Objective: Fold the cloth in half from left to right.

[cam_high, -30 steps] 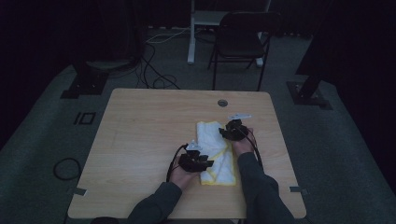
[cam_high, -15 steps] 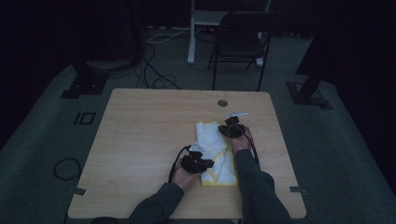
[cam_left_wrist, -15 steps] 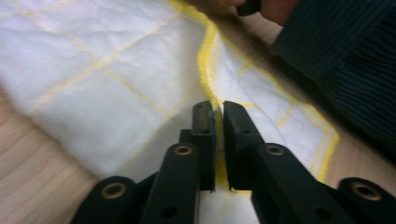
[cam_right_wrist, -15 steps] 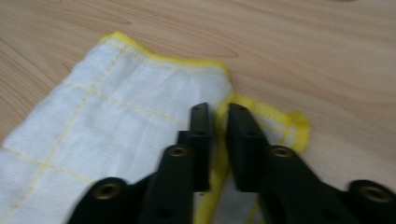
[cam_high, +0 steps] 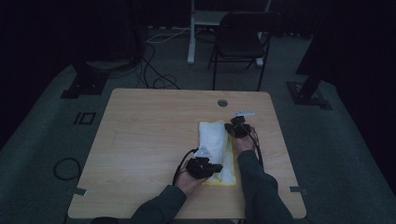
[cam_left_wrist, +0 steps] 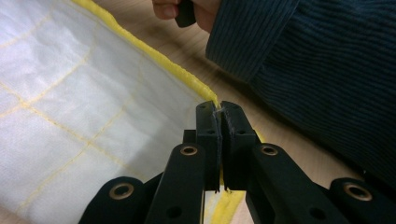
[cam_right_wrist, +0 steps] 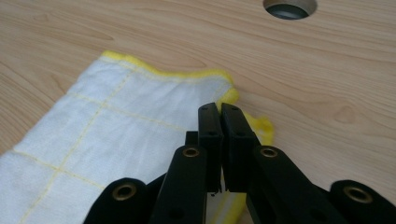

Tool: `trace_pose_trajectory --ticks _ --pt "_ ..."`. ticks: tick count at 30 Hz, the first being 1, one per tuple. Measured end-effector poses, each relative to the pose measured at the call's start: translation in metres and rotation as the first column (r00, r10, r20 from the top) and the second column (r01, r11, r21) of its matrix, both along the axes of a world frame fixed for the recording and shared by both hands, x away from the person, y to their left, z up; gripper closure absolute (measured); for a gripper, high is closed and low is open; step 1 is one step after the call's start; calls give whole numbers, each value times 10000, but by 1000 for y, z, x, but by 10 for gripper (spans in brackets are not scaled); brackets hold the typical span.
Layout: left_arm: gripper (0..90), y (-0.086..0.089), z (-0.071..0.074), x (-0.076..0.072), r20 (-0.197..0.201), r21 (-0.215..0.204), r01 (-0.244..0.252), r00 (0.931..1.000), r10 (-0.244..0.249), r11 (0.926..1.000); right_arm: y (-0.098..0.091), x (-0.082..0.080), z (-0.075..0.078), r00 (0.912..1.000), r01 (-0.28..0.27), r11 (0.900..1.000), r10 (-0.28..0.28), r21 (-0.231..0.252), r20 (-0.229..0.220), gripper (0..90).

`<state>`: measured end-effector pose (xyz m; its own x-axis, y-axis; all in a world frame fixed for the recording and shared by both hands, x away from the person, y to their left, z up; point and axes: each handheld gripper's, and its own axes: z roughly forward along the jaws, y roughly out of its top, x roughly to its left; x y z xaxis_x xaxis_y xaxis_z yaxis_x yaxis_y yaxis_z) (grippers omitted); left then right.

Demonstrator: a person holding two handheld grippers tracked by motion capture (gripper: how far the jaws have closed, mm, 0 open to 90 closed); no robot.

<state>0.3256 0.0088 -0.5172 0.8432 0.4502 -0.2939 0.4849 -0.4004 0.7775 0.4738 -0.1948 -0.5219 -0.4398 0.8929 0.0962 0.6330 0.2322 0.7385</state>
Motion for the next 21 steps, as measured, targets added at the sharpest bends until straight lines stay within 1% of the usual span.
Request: trace_pose_trajectory --ticks 6,9,11,13,15,18,21 --pt "877 -3 3 -8 6 24 54 10000 -54 10000 -7 -6 3 9999 65 10000 -66 26 98 878" --pt "876 -6 4 -10 -11 -8 184 9998 -184 9998 -9 -8 4 9999 57 10000 -56 -71 160 873" --pt "870 -9 3 -11 -56 -79 302 9995 -303 9995 -10 -9 3 9997 98 9997 -93 -224 235 859" --pt "838 -13 1 -13 -6 -219 454 9990 -454 9987 -12 -8 3 9991 270 9989 -257 -394 345 830" --pt "809 -17 1 -14 28 -326 593 9982 -592 9977 -16 -6 4 9981 522 9981 -510 -337 345 828" --pt "746 -21 1 -14 14 -628 742 9972 -743 9953 -21 -5 6 9978 536 9983 -526 -237 413 820" --pt "722 -21 3 -14 123 -677 698 9975 -691 9953 -22 -7 9 9979 431 9986 -416 -293 497 806"
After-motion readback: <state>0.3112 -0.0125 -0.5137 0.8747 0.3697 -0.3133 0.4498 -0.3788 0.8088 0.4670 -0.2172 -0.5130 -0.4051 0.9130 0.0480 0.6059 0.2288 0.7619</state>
